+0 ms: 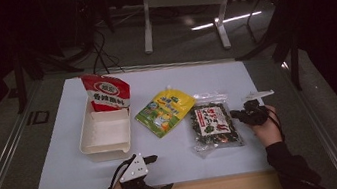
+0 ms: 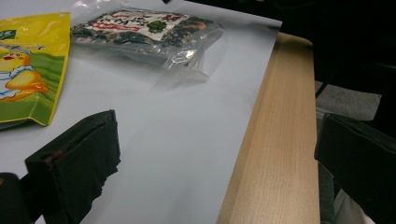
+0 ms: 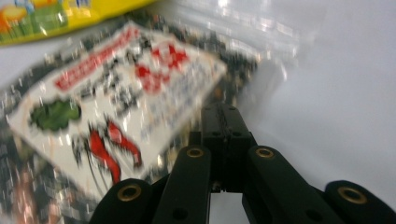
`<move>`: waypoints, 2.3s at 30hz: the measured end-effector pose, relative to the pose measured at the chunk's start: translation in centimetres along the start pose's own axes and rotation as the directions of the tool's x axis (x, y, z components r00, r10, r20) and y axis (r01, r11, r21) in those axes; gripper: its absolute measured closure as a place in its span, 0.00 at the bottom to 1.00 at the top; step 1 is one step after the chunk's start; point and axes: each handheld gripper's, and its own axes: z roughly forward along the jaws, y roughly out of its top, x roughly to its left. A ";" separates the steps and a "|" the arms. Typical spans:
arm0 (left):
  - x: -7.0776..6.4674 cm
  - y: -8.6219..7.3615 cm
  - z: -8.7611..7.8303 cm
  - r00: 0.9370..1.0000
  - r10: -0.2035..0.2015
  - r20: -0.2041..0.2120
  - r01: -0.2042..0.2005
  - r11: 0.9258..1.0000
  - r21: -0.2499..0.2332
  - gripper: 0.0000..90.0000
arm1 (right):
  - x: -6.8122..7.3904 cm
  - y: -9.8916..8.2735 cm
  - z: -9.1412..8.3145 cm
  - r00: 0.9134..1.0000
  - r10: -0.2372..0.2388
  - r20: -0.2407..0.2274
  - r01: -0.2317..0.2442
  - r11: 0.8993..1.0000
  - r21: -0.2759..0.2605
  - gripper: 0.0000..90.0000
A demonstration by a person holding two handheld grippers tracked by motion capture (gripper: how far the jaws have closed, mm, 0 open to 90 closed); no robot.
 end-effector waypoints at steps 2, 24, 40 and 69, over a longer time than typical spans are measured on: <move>0.0 0.0 0.0 1.000 0.000 -0.002 0.000 1.000 -0.001 0.01 | 0.2 1.0 0.4 1.000 -0.002 -0.012 0.002 1.000 -0.014 1.00; 0.2 -0.3 -0.5 1.000 -0.009 -0.011 0.009 1.000 -0.004 0.01 | -1.3 9.1 8.6 0.999 0.023 0.046 -0.023 1.000 0.008 1.00; 0.4 -0.5 -0.9 1.000 -0.022 -0.015 0.022 1.000 -0.007 0.01 | -1.9 11.7 12.3 0.993 0.041 0.107 -0.051 0.995 0.088 1.00; 0.2 -0.2 -0.8 1.000 -0.012 -0.020 0.012 1.000 -0.009 0.01 | 0.5 7.4 10.2 0.995 0.061 0.080 -0.074 0.982 0.173 1.00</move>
